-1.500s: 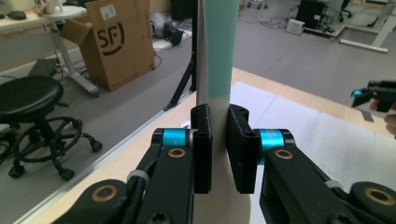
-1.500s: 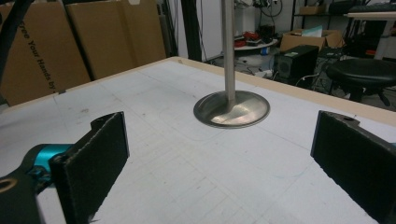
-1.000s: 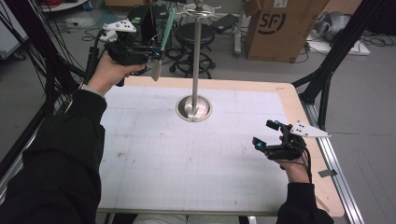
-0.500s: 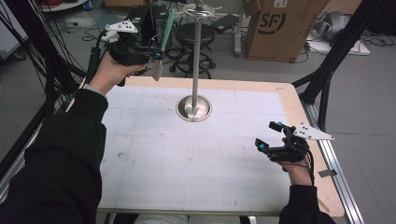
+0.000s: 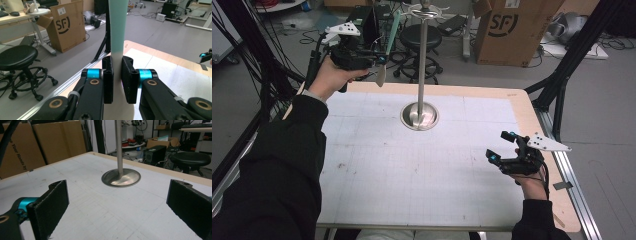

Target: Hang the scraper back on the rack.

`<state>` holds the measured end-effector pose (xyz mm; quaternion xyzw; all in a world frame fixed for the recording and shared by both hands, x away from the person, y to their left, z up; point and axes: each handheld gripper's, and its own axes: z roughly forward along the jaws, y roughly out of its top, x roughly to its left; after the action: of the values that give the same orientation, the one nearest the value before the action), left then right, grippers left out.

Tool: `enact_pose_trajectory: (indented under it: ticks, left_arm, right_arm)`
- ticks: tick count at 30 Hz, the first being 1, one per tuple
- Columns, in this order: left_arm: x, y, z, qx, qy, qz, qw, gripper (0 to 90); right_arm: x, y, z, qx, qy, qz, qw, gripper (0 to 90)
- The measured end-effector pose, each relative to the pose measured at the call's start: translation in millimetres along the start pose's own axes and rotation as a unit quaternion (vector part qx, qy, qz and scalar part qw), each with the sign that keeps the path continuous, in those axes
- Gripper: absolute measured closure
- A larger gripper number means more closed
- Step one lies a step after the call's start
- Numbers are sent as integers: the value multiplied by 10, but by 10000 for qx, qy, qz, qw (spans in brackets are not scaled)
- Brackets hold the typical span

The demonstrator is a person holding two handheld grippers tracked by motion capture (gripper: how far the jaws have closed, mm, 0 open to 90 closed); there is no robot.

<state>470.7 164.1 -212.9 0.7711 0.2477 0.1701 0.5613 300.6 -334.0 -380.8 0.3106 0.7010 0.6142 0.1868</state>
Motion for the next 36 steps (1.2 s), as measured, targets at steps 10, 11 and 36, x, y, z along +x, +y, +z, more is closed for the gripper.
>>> enact_pose_trajectory:
  ticks: [10,11,36]
  left_arm:
    - [-21,-14,90,32,17,21,10000,808]
    - [-23,-15,98,30,15,11,10000,808]
    - [-163,-42,375,-152,269,-142,9994,692]
  right_arm:
    - [-2,2,-8,1,7,5,10000,33]
    - [-2,2,-7,1,4,3,10000,33]
    - [19,-13,16,56,39,-7,10000,33]
